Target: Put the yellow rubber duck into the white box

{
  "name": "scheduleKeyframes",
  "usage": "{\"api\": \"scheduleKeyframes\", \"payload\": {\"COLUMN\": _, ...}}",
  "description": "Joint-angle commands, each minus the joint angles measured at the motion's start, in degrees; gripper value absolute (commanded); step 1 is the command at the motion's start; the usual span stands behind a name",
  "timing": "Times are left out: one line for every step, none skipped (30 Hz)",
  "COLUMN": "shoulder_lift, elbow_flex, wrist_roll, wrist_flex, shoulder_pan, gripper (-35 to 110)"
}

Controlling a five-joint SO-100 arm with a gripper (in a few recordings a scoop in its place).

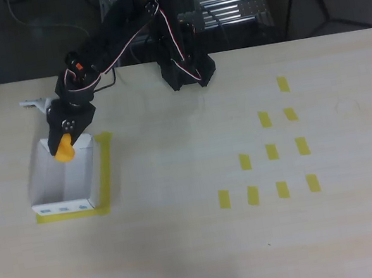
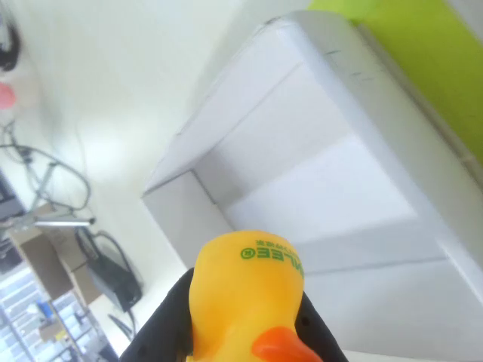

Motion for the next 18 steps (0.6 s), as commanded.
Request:
{"api": "scheduleKeyframes", "payload": {"shoulder_lift": 0.1, "elbow_flex": -6.0, "wrist_roll": -0.9, "wrist_flex": -2.4, "shoulder_pan": 0.6, "gripper": 0}}
{"api": "scheduleKeyframes", "payload": {"shoulder_lift": -0.4, "elbow_flex": -6.1, "wrist_roll": -0.9, "wrist_flex": -2.6, "shoulder_pan": 0.7, "gripper": 0}}
{"api": "scheduleKeyframes", "payload": {"shoulder_lift": -0.8, "elbow_flex": -6.2, "wrist_roll": -0.8, "wrist_flex": -2.8, "shoulder_pan": 0.7, "gripper": 0}}
{"api": "scheduleKeyframes", "payload": {"shoulder_lift": -1.1, "elbow_flex": -6.2, "wrist_roll": -0.8, "wrist_flex": -3.5, "shoulder_pan": 0.6, "gripper": 0}}
{"api": "scheduleKeyframes", "payload": {"shoulder_lift": -1.3, "elbow_flex": -6.2, "wrist_roll": -0.7, "wrist_flex": -4.0, "shoulder_pan": 0.5, "gripper": 0}}
{"api": "scheduleKeyframes", "payload": {"shoulder_lift": -1.5, "elbow_flex": -6.2, "wrist_roll": -0.7, "wrist_flex": -4.4, "shoulder_pan": 0.5, "gripper": 0}}
{"api": "scheduleKeyframes", "payload": {"shoulder_lift": -1.6, "elbow_flex": -6.2, "wrist_roll": -0.7, "wrist_flex": -4.8, "shoulder_pan": 0.5, "gripper": 0}}
{"api": "scheduleKeyframes", "payload": {"shoulder_lift": -1.6, "elbow_flex": -6.0, "wrist_roll": -0.9, "wrist_flex": -5.4, "shoulder_pan": 0.5, "gripper": 0}}
{"api": "scheduleKeyframes", "payload": {"shoulder_lift": -1.7, "elbow_flex": -5.8, "wrist_roll": -1.1, "wrist_flex": -5.8, "shoulder_pan": 0.4, "gripper": 0}}
{"api": "scheduleKeyframes", "payload": {"shoulder_lift": -1.8, "elbow_flex": -5.8, "wrist_roll": -1.2, "wrist_flex": -6.1, "shoulder_pan": 0.4, "gripper": 1}}
{"api": "scheduleKeyframes", "payload": {"shoulder_lift": -1.9, "elbow_flex": -5.9, "wrist_roll": -1.2, "wrist_flex": -6.2, "shoulder_pan": 0.4, "gripper": 5}}
{"api": "scheduleKeyframes", "payload": {"shoulder_lift": -2.1, "elbow_flex": -6.1, "wrist_roll": -1.2, "wrist_flex": -6.3, "shoulder_pan": 0.4, "gripper": 7}}
{"api": "scheduleKeyframes", "payload": {"shoulder_lift": -2.5, "elbow_flex": -6.4, "wrist_roll": -1.2, "wrist_flex": -6.3, "shoulder_pan": 0.4, "gripper": 7}}
{"api": "scheduleKeyframes", "payload": {"shoulder_lift": -2.8, "elbow_flex": -6.8, "wrist_roll": -1.2, "wrist_flex": -6.3, "shoulder_pan": 0.4, "gripper": 6}}
{"api": "scheduleKeyframes", "payload": {"shoulder_lift": -3.3, "elbow_flex": -7.2, "wrist_roll": -1.2, "wrist_flex": -6.3, "shoulder_pan": 0.4, "gripper": 7}}
{"api": "scheduleKeyframes", "payload": {"shoulder_lift": -3.6, "elbow_flex": -7.6, "wrist_roll": -1.2, "wrist_flex": -6.3, "shoulder_pan": 0.4, "gripper": 8}}
{"api": "scheduleKeyframes", "payload": {"shoulder_lift": -4.0, "elbow_flex": -8.0, "wrist_roll": -1.2, "wrist_flex": -6.3, "shoulder_pan": 0.4, "gripper": 10}}
{"api": "scheduleKeyframes", "payload": {"shoulder_lift": -4.3, "elbow_flex": -8.3, "wrist_roll": -1.2, "wrist_flex": -6.3, "shoulder_pan": 0.4, "gripper": 12}}
